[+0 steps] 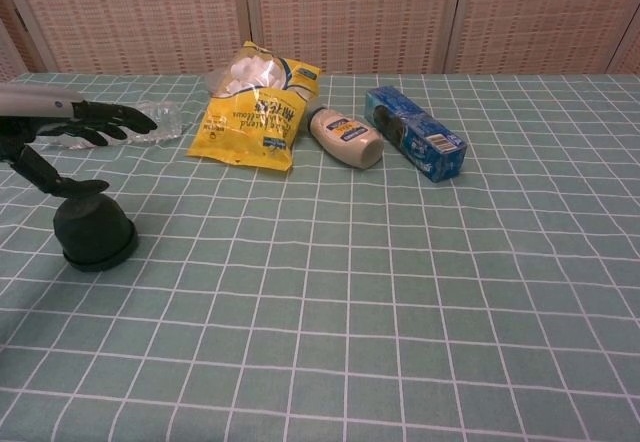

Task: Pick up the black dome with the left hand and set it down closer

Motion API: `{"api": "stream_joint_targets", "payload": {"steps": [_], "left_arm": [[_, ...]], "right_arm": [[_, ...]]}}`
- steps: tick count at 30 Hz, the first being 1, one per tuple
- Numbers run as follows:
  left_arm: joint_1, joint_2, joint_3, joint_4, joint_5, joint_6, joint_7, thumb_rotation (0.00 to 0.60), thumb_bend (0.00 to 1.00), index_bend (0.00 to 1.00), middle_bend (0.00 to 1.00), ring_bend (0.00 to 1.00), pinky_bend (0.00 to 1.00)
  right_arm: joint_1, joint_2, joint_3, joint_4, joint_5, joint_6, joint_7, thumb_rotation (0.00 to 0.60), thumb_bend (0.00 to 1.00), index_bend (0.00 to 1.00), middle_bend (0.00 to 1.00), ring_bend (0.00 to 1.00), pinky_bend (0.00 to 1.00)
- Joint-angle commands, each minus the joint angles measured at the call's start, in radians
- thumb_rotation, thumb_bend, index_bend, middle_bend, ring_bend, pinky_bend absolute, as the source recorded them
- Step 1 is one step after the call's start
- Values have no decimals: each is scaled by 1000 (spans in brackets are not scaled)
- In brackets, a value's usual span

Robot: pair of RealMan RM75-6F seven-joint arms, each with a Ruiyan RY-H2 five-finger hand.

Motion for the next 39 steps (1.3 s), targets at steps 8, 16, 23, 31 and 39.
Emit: {"api": "stream_joint_targets", "payload": {"steps": [8, 16, 23, 31, 39], "left_arm": [[-230, 18, 40, 77, -356, -274, 31, 600, 388, 0, 0, 0, 81], [-404, -10, 202, 138, -487, -304, 106, 600, 349, 0, 0, 0, 76], [-535, -35, 346, 137, -617, -277, 163, 600, 349, 0, 0, 0, 67], [-589, -54, 423, 137, -676, -248, 171, 600, 345, 0, 0, 0, 74], [-607, -70, 451, 142, -679, -243, 165, 600, 334, 0, 0, 0, 73]], "right_arm": [[3, -26, 9, 33, -22, 27, 4, 600, 187, 0, 0, 0, 0], [-2, -31, 5, 37, -26, 34, -14, 600, 186, 0, 0, 0, 0], [-4, -39, 7, 37, -21, 36, -28, 600, 187, 0, 0, 0, 0], [-2, -39, 11, 36, -8, 35, -19, 600, 186, 0, 0, 0, 0], [-8, -36, 11, 28, -9, 52, -6, 600, 186, 0, 0, 0, 0]]}}
